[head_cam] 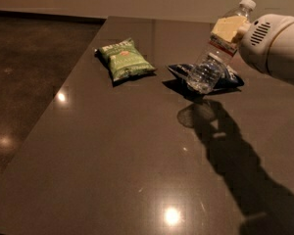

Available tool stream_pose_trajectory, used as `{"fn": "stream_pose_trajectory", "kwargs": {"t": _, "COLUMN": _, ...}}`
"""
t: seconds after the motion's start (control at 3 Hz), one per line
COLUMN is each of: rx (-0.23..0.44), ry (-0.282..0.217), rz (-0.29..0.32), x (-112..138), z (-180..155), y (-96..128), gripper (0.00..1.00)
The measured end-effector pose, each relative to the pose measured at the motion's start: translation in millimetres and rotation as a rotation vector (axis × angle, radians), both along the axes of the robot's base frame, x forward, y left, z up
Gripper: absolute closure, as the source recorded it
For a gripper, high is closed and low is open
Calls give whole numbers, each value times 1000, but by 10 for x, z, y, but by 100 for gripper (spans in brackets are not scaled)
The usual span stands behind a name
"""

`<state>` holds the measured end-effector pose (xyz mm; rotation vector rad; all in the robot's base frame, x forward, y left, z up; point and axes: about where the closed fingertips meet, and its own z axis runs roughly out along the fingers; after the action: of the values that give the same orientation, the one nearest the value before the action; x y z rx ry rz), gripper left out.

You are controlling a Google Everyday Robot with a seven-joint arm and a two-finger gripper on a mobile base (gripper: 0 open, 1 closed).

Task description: Place water bottle upright

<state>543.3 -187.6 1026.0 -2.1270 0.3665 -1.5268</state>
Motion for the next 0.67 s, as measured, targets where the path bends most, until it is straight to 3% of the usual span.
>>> {"fn": "stream_pose_trajectory", "kwargs": {"t": 0.67, "rx": -110, "ry": -62, "rz": 59, "x": 3, "z": 129, "y": 93, "gripper": 100}}
